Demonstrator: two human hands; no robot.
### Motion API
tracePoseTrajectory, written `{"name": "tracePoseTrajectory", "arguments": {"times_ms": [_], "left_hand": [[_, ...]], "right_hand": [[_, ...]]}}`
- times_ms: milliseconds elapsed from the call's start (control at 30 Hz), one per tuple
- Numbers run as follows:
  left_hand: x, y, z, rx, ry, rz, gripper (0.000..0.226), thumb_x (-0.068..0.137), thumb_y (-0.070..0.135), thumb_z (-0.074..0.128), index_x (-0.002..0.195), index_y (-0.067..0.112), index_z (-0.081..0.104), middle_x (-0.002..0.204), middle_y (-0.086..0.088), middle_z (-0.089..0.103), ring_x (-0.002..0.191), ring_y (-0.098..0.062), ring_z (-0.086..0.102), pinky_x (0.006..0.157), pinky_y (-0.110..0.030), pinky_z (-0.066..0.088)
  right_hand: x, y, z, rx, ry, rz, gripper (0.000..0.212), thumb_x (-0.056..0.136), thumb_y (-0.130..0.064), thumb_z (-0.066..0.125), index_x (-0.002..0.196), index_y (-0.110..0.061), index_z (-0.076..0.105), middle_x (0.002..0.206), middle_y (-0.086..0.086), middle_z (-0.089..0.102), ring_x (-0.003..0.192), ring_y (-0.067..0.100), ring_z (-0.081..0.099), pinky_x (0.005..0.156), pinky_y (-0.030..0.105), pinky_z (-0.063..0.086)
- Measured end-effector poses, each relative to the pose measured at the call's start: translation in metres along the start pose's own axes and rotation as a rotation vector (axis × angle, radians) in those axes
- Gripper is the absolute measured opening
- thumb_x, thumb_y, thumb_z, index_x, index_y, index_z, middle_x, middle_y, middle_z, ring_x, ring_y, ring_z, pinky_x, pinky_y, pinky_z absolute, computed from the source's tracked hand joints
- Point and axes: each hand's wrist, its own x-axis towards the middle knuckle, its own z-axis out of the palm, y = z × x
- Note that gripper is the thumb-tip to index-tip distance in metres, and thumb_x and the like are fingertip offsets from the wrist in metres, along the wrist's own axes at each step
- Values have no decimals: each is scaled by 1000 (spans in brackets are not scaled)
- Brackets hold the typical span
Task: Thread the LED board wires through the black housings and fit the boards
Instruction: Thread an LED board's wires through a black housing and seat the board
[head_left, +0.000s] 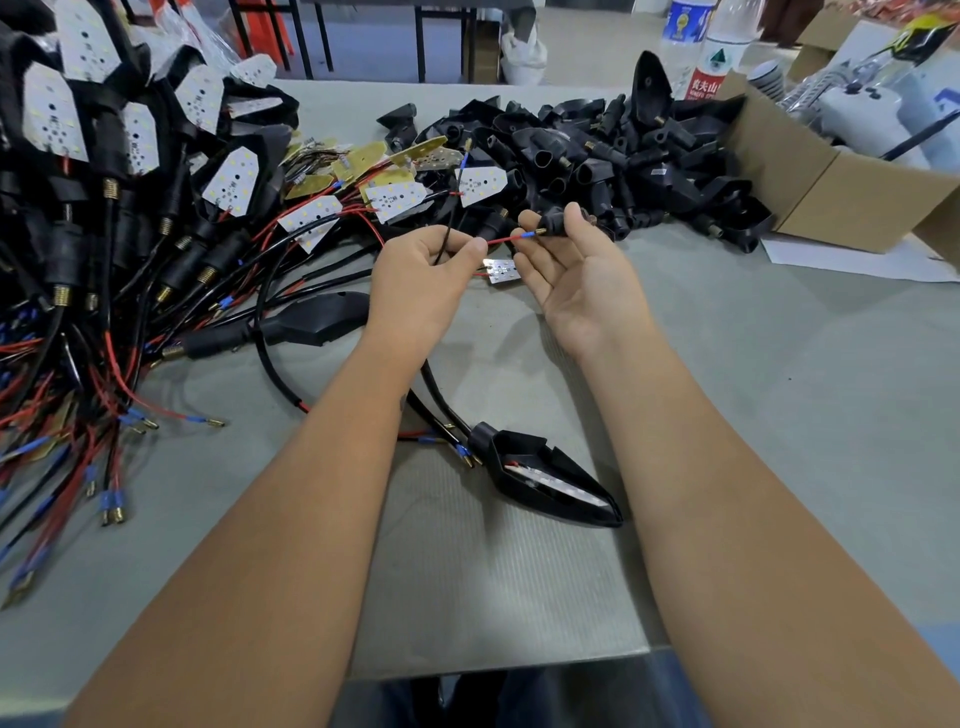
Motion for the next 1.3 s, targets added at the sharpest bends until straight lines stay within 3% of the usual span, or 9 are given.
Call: {"name": "tracePoseTrajectory", "arguments": {"times_ms": [133,233,433,567,767,933,1100,1233,1300], "left_hand": [[0,0,-1,-14,14,3,17,93,25,64,75,25,66,45,22,50,47,4,45,51,-7,33],[0,0,-1,-47,5,16,16,92,24,65,76,25,67,56,16,56,53,3,46,55,-10,38],[-1,1,-2,-64,-36,37,17,91,23,66,74,26,67,52,17,55,52,2,45,54,-9,37],[0,1,-2,-61,-13,16,16,91,24,64,76,24,68,58,16,59,55,2,49,56,-10,40],[1,3,-1,-54,-54,5,18,92,25,61,75,22,66,74,-1,63,64,-5,50,61,-14,42],[-1,3,3,-67,-143,-73,22,97,30,49,77,24,54,56,12,48,48,-3,40,49,-20,34],[-1,3,3,-80,-180,-111,25,100,36,42,80,27,54,57,11,44,45,-3,38,43,-16,31],[0,2,4,-12,-127,-85,29,102,28,41,75,20,48,56,9,43,49,-8,35,49,-27,28],[1,1,4,16,-126,-87,29,102,28,39,77,17,47,59,6,44,50,-9,35,50,-28,28]], "right_hand": [[-1,0,0,-46,-15,7,14,102,-23,48,102,-10,51,87,6,72,75,15,71,67,24,58],[-1,1,0,-75,-20,-6,10,101,-19,51,93,-14,49,85,7,72,75,16,71,69,25,58],[-3,2,1,-195,-30,-42,6,98,-14,55,98,-8,56,92,7,72,80,16,70,74,25,57],[-7,5,4,-348,-59,-68,6,94,-11,62,88,-12,60,90,6,69,83,20,66,73,26,54],[-7,3,6,-319,-7,-67,19,91,-17,67,75,-16,57,65,-3,54,60,10,50,60,22,49],[-9,6,5,-440,-88,-67,9,89,-10,67,82,-14,63,61,-8,61,55,8,50,57,20,47],[-10,8,7,-558,-115,-86,7,89,-10,66,86,-7,60,65,0,58,59,12,51,57,20,43],[-8,5,11,-429,-61,-13,14,99,-18,49,105,-13,61,65,2,56,55,14,52,58,24,46],[-6,4,10,-398,-20,-27,16,101,-22,47,103,-18,62,64,0,53,53,13,52,57,24,46]]}}
